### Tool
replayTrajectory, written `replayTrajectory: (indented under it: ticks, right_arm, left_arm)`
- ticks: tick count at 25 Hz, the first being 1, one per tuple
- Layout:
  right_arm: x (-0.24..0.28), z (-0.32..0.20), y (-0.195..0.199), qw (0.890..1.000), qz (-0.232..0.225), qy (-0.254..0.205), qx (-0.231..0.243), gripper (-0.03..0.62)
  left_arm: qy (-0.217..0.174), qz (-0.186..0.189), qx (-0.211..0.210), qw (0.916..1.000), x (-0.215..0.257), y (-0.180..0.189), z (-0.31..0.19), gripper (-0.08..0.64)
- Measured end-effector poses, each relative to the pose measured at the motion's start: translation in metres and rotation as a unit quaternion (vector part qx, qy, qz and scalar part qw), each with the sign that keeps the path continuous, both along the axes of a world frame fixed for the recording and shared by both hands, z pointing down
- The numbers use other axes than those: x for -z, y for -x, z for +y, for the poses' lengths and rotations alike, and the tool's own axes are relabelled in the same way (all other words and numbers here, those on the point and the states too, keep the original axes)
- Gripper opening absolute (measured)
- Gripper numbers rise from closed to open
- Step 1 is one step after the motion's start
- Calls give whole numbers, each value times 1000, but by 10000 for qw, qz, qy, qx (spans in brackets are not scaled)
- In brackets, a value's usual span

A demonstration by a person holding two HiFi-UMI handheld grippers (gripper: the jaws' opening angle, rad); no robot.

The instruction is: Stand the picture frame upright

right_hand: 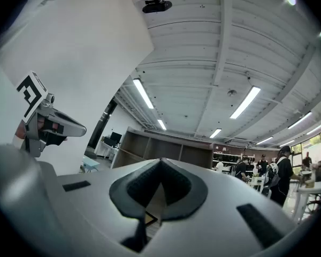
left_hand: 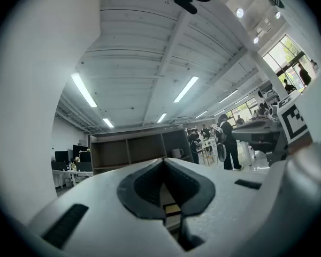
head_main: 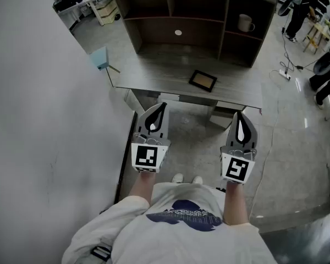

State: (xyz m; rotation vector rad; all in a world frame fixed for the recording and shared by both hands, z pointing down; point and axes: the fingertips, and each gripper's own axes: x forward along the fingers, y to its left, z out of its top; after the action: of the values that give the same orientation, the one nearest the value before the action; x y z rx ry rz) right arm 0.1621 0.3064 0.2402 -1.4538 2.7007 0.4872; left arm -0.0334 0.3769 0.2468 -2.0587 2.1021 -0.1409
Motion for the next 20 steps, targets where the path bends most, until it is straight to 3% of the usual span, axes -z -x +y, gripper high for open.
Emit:
replayTrajectory:
  ticks: [16,20]
  right_arm:
    - [-5,1,-1,9997,221,-86,35,-2]
    - [-12,-3,-8,9997,223,72,-9,-2]
  left_arm:
    - [77,-8,99,9999,-4,0,2,6]
    - [153,44,146,9998,-9,0,1,6]
